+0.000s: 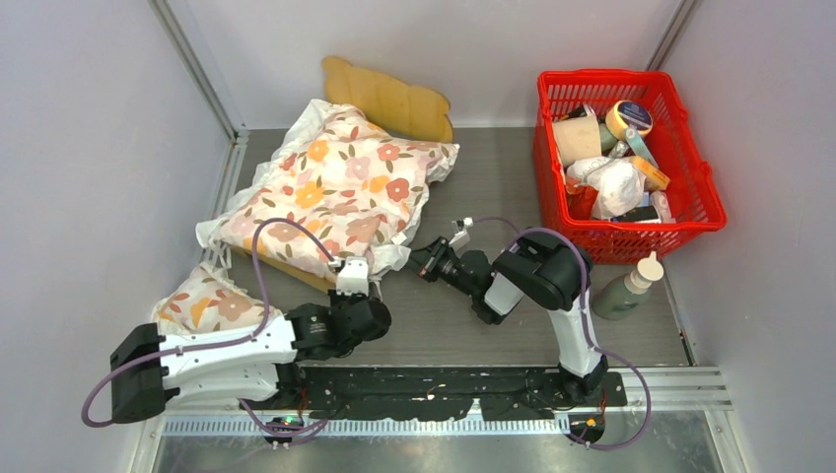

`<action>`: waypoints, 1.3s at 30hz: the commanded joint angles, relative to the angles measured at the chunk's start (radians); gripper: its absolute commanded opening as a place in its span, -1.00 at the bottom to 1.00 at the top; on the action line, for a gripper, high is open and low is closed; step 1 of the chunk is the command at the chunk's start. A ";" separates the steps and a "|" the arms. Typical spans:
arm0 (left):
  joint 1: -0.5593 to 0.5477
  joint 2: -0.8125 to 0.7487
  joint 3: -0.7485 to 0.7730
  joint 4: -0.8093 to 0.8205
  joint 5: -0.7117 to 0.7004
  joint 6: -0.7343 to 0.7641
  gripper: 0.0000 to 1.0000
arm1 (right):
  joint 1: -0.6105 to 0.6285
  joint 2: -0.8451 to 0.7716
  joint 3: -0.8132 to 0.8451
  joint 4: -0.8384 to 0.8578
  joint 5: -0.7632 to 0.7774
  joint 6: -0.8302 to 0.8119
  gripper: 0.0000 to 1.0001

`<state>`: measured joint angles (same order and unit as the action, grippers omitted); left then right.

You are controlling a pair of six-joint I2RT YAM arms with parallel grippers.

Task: Set up the pet bed
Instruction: Tie the ropes to the bed frame.

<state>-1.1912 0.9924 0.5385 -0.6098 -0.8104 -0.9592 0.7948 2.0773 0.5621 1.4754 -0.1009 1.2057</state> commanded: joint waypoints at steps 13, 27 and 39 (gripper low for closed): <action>-0.005 0.130 -0.059 0.438 0.060 0.405 0.00 | 0.026 -0.003 0.049 0.143 -0.072 0.000 -0.89; -0.002 0.348 0.051 0.347 -0.123 0.222 0.40 | 0.043 -0.015 0.038 0.143 -0.074 0.002 -0.89; 0.001 0.450 0.126 0.169 -0.212 -0.044 0.40 | 0.046 -0.017 0.030 0.142 -0.072 0.000 -0.89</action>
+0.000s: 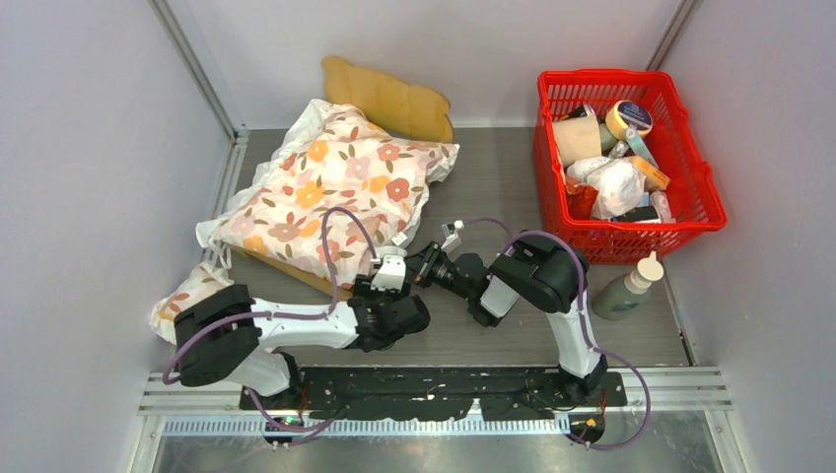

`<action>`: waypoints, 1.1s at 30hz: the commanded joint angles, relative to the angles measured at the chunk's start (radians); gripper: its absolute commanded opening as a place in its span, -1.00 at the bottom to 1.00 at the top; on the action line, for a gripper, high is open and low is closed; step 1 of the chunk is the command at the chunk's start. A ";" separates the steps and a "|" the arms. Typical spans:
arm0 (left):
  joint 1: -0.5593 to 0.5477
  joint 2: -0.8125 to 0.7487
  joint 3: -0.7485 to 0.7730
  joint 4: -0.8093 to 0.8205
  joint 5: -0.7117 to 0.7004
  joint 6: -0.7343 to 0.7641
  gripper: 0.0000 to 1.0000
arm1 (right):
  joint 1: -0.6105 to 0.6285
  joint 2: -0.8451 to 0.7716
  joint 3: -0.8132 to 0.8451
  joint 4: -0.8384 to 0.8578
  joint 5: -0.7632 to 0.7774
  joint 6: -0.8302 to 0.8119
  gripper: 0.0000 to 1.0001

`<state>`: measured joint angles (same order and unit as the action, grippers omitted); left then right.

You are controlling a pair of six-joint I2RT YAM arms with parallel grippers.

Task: Set up the pet bed
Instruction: Tie the ropes to the bed frame.

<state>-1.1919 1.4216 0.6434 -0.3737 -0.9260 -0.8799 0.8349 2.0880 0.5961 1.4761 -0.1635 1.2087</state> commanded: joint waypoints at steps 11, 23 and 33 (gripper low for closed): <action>0.028 0.052 -0.066 0.234 -0.135 -0.059 0.12 | 0.007 -0.023 -0.003 0.143 -0.015 -0.002 -0.89; 0.047 0.042 -0.033 0.225 -0.126 0.043 -1.00 | 0.007 -0.010 -0.002 0.143 -0.001 -0.001 -0.89; 0.047 -0.149 0.040 -0.169 0.024 0.085 -1.00 | -0.024 0.094 0.049 0.142 0.038 0.014 -0.89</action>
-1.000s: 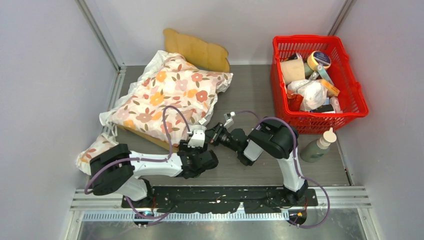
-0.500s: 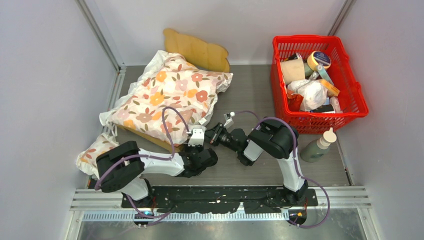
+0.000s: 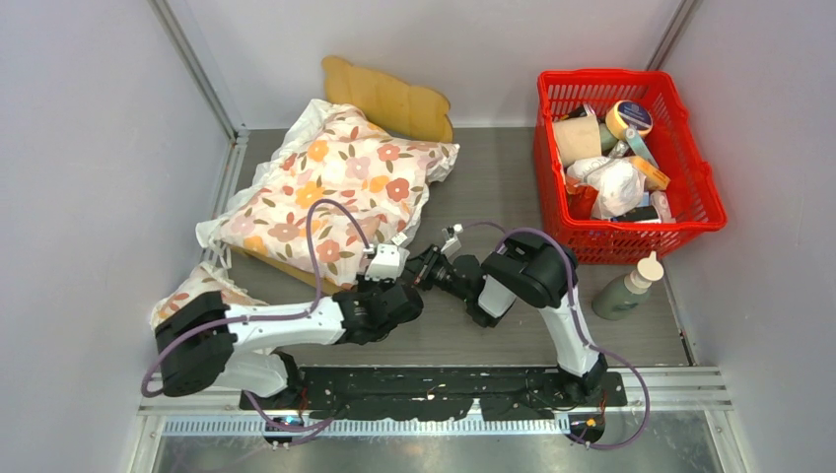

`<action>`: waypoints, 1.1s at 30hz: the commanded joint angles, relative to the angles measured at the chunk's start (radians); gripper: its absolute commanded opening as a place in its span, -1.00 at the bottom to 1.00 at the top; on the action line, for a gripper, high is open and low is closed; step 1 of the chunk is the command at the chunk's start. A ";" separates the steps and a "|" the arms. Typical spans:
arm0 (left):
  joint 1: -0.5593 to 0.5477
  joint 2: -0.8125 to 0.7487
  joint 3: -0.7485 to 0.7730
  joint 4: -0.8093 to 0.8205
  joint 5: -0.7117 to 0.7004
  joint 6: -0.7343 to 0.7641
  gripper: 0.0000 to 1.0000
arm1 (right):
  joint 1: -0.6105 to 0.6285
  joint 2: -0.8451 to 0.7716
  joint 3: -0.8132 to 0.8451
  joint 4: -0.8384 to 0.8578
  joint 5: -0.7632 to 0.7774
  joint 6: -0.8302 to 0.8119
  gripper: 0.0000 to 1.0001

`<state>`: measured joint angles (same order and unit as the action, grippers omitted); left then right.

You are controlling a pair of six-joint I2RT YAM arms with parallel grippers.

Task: Set up the pet bed
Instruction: Tie the ropes to the bed frame.

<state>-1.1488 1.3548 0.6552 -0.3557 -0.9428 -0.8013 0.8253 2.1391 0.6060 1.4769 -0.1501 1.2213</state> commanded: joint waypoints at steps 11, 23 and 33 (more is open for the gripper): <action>0.033 -0.132 0.104 -0.418 0.043 0.033 -1.00 | -0.020 0.110 0.082 0.141 0.041 -0.027 -0.89; 0.037 -0.230 0.140 -0.390 0.086 0.123 -1.00 | -0.025 0.168 0.145 0.142 0.068 -0.041 -0.88; 0.044 -0.237 0.151 -0.423 0.115 0.133 -1.00 | -0.035 0.180 0.087 0.143 0.146 -0.044 -0.89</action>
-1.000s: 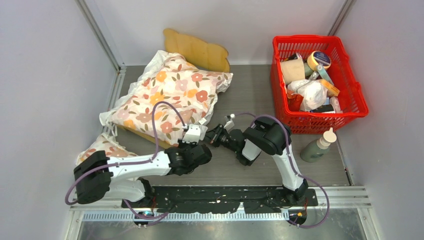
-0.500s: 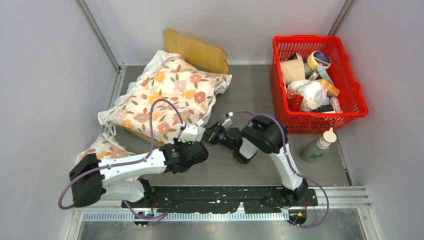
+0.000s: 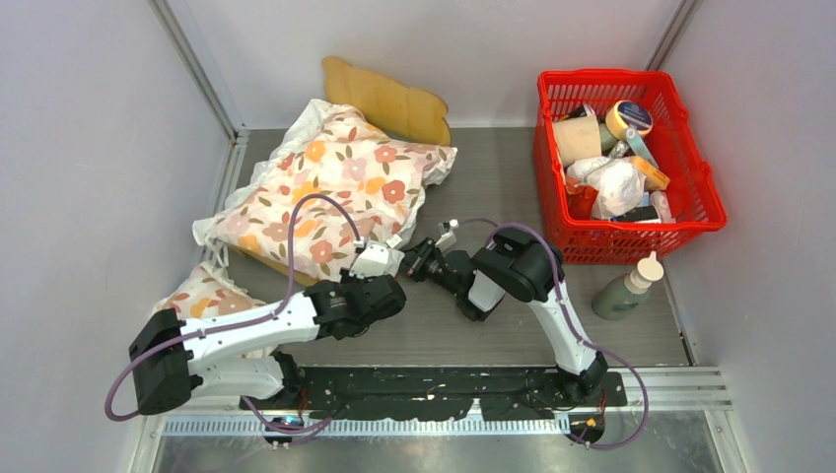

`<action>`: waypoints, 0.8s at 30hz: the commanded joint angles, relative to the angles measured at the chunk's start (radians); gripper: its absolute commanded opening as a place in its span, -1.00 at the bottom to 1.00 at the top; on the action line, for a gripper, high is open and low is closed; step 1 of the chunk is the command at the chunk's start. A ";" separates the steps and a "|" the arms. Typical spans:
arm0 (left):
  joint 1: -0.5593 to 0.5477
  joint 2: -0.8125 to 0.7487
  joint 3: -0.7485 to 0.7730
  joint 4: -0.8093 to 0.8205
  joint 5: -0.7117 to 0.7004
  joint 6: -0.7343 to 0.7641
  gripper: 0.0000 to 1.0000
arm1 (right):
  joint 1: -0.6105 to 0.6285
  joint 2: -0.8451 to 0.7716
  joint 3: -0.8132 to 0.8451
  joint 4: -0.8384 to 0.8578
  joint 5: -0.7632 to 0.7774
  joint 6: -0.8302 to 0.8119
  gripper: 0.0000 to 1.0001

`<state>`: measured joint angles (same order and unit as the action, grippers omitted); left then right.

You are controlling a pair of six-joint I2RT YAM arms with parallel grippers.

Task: Set up the pet bed
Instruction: Tie the ropes to the bed frame.

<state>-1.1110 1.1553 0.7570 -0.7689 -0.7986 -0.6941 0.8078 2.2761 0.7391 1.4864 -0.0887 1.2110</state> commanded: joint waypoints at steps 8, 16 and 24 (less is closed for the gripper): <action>0.034 -0.029 0.050 -0.040 -0.031 0.074 -1.00 | -0.015 0.048 -0.036 0.132 0.061 -0.056 -0.89; 0.057 -0.032 0.060 -0.052 -0.084 0.087 -1.00 | -0.012 0.056 -0.125 0.133 0.151 -0.020 -0.89; 0.089 -0.033 0.049 0.007 -0.063 0.117 -1.00 | 0.024 0.015 -0.179 0.133 0.174 -0.066 -0.88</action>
<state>-1.0409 1.1538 0.7685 -0.7845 -0.7765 -0.6254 0.8139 2.2353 0.6437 1.4940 0.0010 1.2320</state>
